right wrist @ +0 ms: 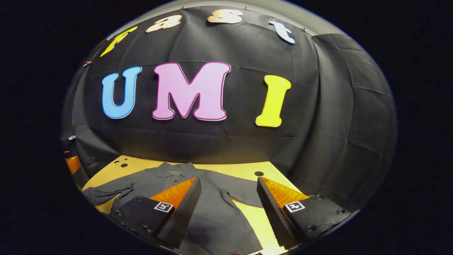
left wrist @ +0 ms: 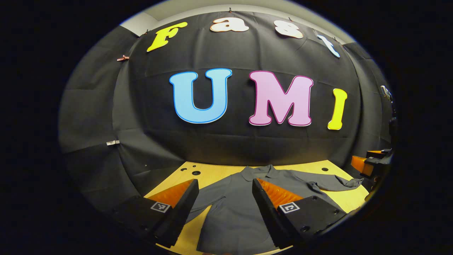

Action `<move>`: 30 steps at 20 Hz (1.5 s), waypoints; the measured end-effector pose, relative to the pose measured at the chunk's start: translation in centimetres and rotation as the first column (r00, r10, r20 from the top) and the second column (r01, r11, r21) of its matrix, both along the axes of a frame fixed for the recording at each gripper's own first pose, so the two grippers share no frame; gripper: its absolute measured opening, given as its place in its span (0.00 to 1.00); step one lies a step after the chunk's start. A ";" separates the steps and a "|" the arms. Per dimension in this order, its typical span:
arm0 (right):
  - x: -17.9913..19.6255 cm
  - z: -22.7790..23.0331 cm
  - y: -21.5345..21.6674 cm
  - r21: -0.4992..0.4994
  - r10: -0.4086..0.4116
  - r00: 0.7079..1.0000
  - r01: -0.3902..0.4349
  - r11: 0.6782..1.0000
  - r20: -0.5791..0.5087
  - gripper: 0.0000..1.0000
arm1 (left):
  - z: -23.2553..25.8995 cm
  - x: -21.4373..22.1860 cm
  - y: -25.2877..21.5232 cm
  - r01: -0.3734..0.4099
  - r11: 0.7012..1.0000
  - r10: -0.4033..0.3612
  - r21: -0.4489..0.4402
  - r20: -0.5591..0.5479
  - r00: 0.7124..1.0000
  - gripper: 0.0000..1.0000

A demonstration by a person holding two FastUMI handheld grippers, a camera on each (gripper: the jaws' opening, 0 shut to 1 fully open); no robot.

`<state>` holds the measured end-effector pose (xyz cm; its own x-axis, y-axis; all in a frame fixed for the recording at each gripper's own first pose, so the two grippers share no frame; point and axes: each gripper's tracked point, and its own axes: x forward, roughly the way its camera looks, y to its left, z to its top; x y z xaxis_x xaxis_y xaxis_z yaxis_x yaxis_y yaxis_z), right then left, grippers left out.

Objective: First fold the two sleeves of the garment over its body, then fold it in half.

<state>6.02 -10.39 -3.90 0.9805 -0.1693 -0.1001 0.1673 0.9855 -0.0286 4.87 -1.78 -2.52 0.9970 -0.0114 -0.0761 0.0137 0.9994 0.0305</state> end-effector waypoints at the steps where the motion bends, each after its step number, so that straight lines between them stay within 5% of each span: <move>1: 0.4 -0.4 -1.1 0.004 -0.019 1.000 0.019 1.000 -0.009 0.98 | 0.0 0.1 0.1 -0.005 1.000 0.005 0.000 -0.004 1.000 0.96; 9: 3.4 -6.3 -12.0 0.128 -0.202 0.967 0.223 0.966 -0.156 0.98 | -1.5 0.6 1.6 -0.084 0.996 0.085 0.012 -0.082 0.993 0.95; 14: 4.5 -10.8 -18.2 0.109 -0.264 0.934 0.296 0.949 -0.242 0.98 | -2.1 0.9 1.5 -0.122 0.992 0.124 0.022 -0.139 0.983 0.96; 24: 8.4 -18.4 -27.3 0.016 -0.343 0.870 0.373 0.928 -0.355 0.98 | -2.6 2.5 -0.5 -0.036 0.991 0.065 0.131 -0.220 0.973 0.97; 30: 10.2 -23.1 -29.5 0.037 -0.309 0.841 0.362 0.932 -0.444 0.98 | -3.7 3.5 -2.2 -0.016 0.990 0.052 0.143 -0.250 0.967 0.97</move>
